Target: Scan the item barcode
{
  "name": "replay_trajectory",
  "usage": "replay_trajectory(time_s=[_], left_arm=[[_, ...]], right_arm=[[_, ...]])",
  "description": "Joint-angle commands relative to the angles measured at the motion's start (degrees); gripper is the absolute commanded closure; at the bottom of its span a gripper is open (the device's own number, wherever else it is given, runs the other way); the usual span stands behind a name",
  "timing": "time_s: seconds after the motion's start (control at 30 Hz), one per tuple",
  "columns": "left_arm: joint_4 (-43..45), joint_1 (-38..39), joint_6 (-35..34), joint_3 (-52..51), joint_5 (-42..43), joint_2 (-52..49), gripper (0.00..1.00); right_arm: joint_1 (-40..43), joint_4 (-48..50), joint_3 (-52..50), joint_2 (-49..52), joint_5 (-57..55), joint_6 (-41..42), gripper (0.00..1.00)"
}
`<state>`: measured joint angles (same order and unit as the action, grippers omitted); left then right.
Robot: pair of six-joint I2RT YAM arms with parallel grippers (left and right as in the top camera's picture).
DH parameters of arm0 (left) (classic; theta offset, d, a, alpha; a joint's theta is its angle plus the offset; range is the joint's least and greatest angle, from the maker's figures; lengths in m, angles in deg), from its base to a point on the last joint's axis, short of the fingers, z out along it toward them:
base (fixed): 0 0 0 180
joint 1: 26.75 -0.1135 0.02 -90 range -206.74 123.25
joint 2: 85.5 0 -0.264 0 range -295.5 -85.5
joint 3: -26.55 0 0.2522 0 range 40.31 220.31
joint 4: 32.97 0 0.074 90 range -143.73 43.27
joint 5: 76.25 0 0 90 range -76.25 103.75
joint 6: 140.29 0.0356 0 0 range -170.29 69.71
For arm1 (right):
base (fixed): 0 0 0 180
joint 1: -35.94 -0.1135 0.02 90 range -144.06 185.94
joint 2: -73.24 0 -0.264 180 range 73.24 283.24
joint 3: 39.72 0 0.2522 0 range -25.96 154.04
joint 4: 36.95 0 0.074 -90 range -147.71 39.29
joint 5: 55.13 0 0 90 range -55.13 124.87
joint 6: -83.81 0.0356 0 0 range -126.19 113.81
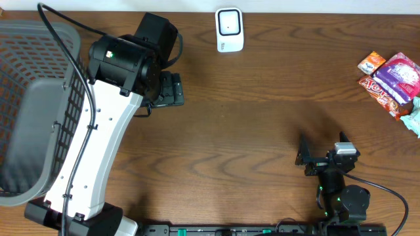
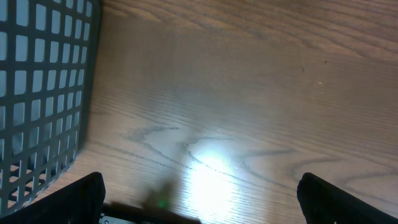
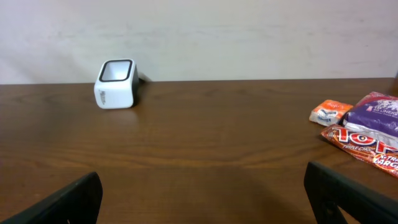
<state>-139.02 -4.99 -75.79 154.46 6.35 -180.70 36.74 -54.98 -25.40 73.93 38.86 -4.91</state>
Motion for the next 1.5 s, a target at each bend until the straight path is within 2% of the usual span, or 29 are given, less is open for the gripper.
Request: replay_trajectory(time_s=[0.0, 1.47], left_arm=[[-2.82, -0.15, -0.24, 0.46, -0.09, 0.00, 0.02], [-2.86, -0.15, -0.07, 0.46, -0.46, 0.17, 0.02]], right_arm=[[-0.52, -0.35, -0.15, -0.37, -1.07, 1.03, 0.01], [-0.39, 0.22, -0.20, -0.37, 1.09, 1.03, 0.01]])
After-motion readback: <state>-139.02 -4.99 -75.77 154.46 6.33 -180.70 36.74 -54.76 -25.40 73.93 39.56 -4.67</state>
